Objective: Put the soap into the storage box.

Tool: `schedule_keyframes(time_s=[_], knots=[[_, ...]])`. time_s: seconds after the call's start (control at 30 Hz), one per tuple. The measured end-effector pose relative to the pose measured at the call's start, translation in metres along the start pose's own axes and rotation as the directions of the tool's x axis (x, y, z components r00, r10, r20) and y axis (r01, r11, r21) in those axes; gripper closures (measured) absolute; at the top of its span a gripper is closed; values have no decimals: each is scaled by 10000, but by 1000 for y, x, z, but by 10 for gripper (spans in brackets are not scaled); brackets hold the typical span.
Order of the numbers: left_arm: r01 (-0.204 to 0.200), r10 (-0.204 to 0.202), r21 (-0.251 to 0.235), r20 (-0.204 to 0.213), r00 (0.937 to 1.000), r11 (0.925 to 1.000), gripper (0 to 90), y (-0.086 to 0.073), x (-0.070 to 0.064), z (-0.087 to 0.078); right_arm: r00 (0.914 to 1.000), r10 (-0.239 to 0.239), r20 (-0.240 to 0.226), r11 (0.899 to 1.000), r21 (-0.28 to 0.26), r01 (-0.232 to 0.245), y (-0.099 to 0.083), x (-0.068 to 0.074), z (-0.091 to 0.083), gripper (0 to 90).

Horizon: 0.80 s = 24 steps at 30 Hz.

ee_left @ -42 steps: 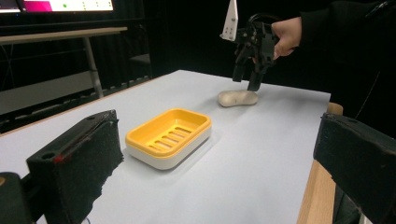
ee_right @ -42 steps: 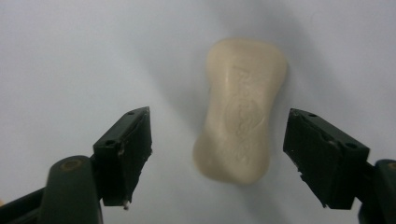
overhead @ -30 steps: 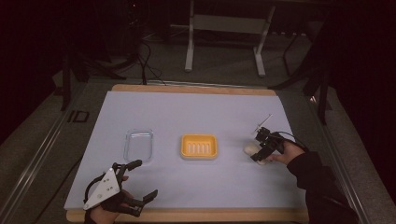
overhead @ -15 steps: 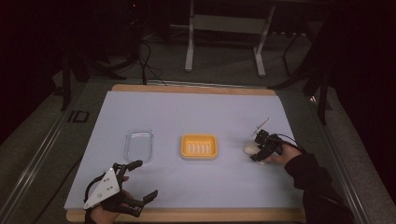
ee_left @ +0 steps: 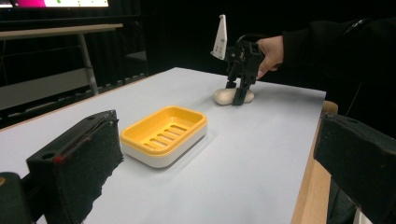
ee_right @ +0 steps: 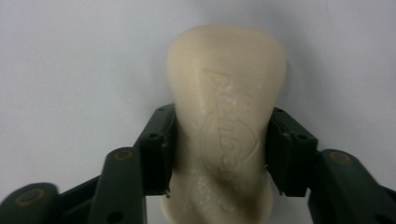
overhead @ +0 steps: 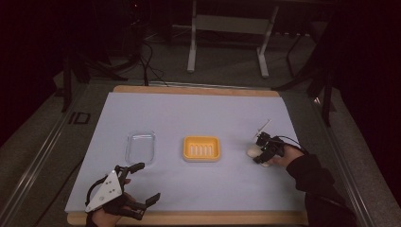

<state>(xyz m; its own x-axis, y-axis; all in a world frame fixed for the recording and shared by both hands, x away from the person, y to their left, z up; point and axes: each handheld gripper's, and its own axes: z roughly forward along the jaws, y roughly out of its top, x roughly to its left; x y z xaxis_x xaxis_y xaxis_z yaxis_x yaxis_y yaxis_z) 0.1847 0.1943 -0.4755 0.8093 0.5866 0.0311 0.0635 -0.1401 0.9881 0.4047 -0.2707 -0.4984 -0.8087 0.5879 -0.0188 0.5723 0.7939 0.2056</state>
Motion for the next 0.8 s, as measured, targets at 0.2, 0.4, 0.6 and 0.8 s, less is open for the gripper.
schedule_keyframes(time_s=[0.2, 0.4, 0.6, 0.8], knots=[[-6, 6, -6, -19, 10000, 10000, 11, 0, 0, 0, 9997, -218, -109, 9993, 292, 222, 4, -1, 0, 497], [-13, 13, 32, -26, 10000, 10000, 11, 0, 0, 0, 9990, -416, -156, 9978, 510, 423, 6, 0, -1, 498], [-8, 8, 31, -24, 10000, 10000, 11, 0, 0, 0, 9977, -628, -273, 9966, 519, 641, 8, 2, -6, 498], [-3, 3, 28, -10, 10000, 10000, 11, 0, 0, 0, 9950, -982, -170, 9941, 450, 989, 10, 4, -14, 498]])
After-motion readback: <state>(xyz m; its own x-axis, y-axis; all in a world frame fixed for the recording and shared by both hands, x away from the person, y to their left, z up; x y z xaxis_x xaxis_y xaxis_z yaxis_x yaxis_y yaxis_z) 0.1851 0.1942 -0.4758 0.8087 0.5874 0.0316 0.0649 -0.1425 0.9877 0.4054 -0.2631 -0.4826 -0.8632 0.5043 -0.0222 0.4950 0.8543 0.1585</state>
